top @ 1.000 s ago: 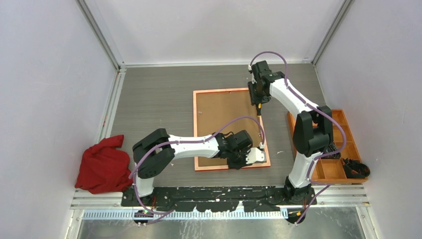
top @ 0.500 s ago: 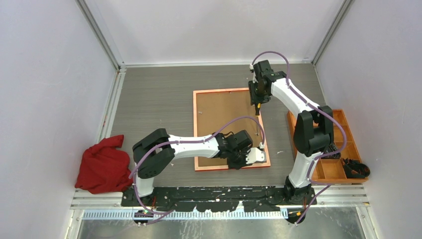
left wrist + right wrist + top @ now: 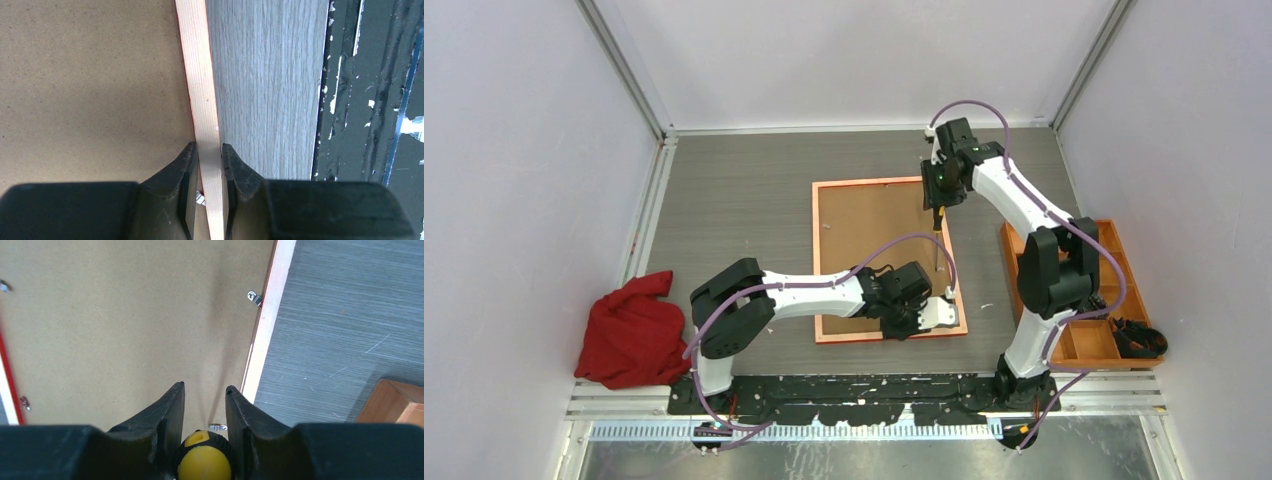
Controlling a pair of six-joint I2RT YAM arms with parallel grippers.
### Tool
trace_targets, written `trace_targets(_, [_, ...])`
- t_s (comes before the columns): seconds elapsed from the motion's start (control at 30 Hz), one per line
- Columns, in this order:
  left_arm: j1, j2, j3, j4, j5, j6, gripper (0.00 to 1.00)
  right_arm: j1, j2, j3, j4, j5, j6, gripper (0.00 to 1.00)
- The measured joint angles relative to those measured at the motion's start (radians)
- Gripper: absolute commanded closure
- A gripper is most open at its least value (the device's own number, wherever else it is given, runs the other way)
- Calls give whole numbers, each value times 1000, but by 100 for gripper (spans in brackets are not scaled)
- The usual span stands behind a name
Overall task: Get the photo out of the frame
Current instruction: Release the photo frame item from the photo frame.
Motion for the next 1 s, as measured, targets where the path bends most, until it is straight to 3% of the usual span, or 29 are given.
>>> trace_targets(0.57, [9, -1, 6, -67, 129, 53, 86, -94, -97, -49, 76, -14, 34, 99])
trace_targets(1.0, [5, 2, 75, -147, 127, 18, 45, -97, -97, -52, 90, -14, 37, 99])
